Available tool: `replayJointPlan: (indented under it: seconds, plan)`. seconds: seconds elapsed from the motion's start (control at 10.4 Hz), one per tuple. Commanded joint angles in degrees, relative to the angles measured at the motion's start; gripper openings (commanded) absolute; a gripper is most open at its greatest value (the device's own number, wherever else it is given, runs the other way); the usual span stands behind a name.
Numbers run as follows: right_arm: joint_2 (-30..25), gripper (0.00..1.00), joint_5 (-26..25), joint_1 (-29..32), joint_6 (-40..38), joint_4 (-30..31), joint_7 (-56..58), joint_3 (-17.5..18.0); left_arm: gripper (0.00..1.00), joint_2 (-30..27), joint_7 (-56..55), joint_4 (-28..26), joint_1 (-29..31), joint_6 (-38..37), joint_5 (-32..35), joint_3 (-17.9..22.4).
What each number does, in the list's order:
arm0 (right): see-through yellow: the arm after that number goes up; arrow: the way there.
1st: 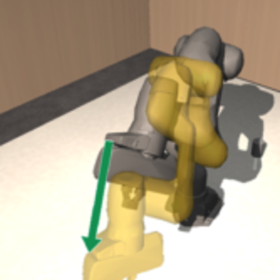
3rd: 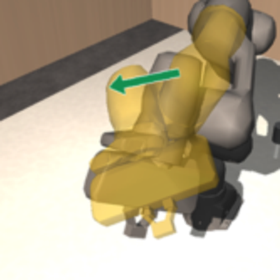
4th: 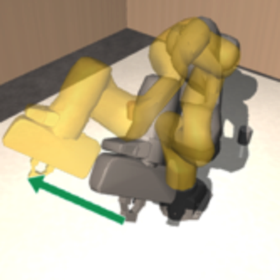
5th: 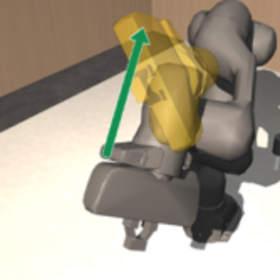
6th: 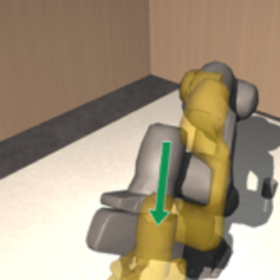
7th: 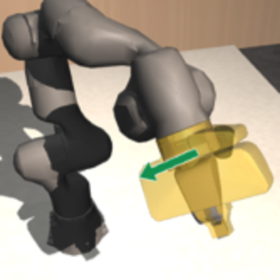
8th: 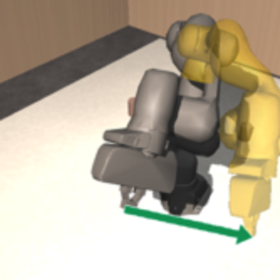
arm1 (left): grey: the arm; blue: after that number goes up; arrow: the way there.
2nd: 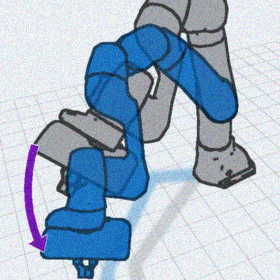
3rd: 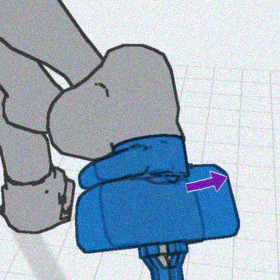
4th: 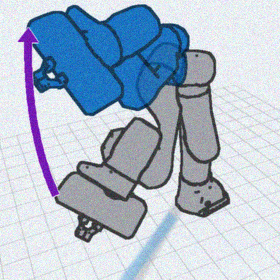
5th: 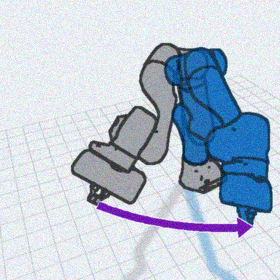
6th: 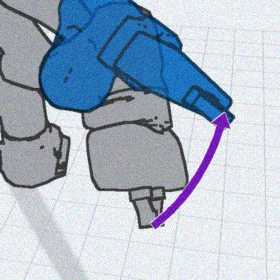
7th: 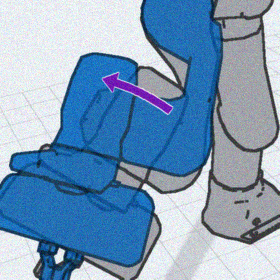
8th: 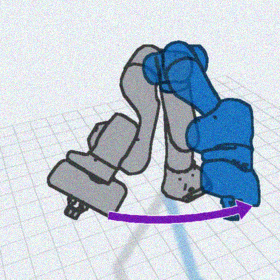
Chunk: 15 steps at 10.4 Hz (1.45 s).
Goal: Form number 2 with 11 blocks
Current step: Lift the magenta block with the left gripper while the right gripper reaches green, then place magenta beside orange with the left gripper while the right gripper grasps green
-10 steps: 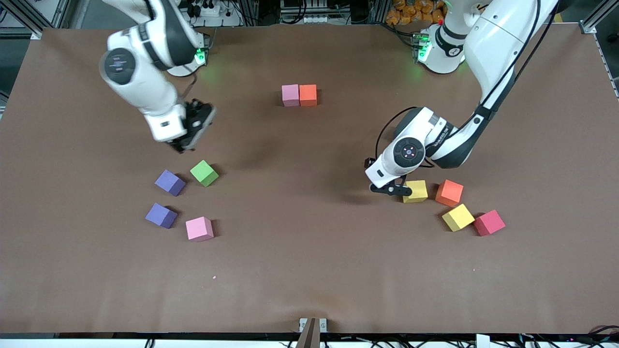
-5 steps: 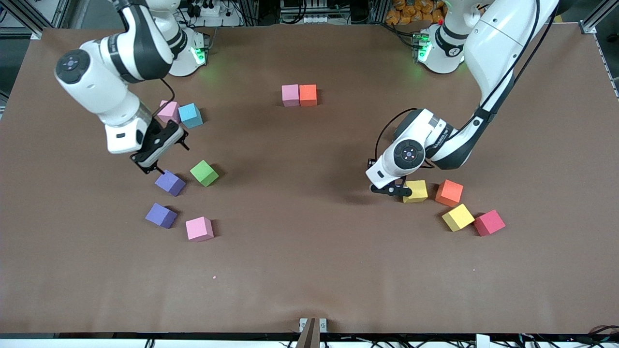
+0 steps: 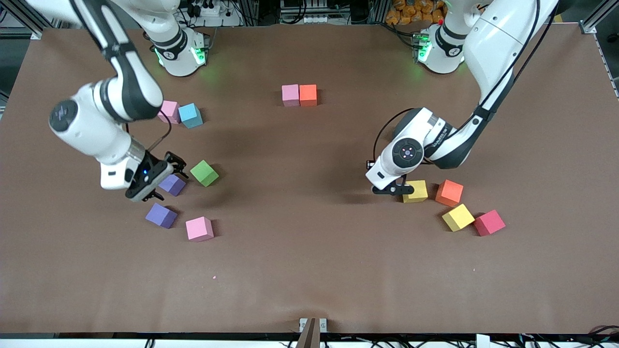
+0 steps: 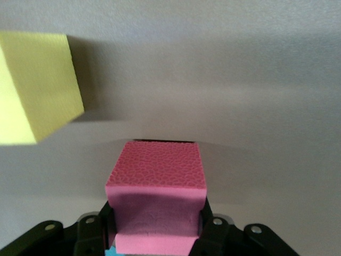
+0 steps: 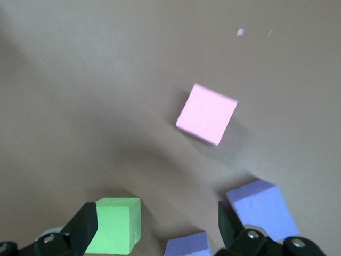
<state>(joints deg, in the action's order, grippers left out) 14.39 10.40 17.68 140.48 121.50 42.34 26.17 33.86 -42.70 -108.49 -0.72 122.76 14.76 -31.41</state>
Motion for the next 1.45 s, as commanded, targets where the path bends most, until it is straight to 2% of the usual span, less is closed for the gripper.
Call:
replayJointPlan:
  seconds: [0.0, 0.39, 0.77, 0.87, 1.06, 1.35]
  plan:
    - [1.1, 1.0, 0.4, -0.6, -3.6, 0.6, -0.2, 1.2, 0.48, -1.4, -13.0, -0.1, 0.5, -2.3, -0.1, -3.2]
    - [0.2, 1.0, -0.1, -2.5, -2.1, 5.5, 0.7, 1.3, 0.46, -3.6, -34.7, -0.9, 0.6, -3.5, -8.1, -7.0]
    - [-0.7, 1.0, -4.2, -5.5, 6.6, 11.7, 0.7, 1.3, 0.44, -5.7, -57.5, -6.8, 0.8, -3.5, -8.3, -12.2]
    - [-0.5, 1.0, -5.6, -5.6, 6.6, 11.7, 0.7, 1.3, 0.44, -6.3, -60.3, -8.2, 1.7, -3.4, -9.2, -13.3]
    - [0.0, 1.0, -14.2, -5.6, 8.0, 11.8, -0.2, 1.2, 0.45, -8.4, -66.3, -13.0, 2.3, -0.3, -10.1, -16.0]
    - [0.7, 1.0, -14.3, -5.6, 8.8, 13.4, -5.2, 1.2, 0.45, -11.4, -69.4, -19.9, 2.9, 7.8, -13.7, -17.0]
